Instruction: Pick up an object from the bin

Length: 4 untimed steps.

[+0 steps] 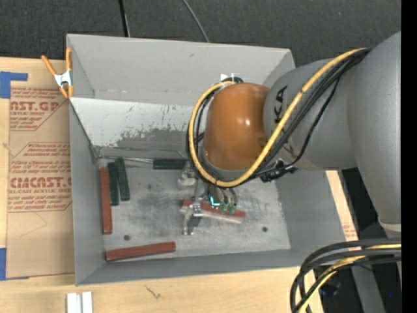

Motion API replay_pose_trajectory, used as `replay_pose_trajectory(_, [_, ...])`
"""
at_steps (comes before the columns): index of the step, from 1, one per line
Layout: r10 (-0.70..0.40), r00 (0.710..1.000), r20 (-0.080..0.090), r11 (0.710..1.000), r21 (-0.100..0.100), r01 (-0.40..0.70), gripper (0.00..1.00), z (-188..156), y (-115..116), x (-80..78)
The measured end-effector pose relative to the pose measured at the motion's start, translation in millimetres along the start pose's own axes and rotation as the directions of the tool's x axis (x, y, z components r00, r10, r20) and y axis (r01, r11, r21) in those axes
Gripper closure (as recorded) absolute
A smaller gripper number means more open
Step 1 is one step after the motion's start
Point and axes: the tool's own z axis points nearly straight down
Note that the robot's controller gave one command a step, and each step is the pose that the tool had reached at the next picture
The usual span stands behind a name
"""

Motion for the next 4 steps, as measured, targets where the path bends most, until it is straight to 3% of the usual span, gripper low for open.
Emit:
replay_pose_trajectory(1, [0.001, 1.000, 0.007, 1.000, -0.001, -0.001, 0.00, -3, -1, -2.0])
replay_pose_trajectory(2, [0.095, 0.995, 0.011, 0.995, -0.002, -0.095, 0.00, 52, -42, -8.4])
replay_pose_trajectory(3, [0.047, 0.999, 0.004, 0.999, 0.001, -0.047, 0.00, 46, -56, -4.0])
replay_pose_trajectory(4, [0.029, 1.000, 0.011, 1.000, -0.001, -0.029, 0.00, 15, -58, -7.2])
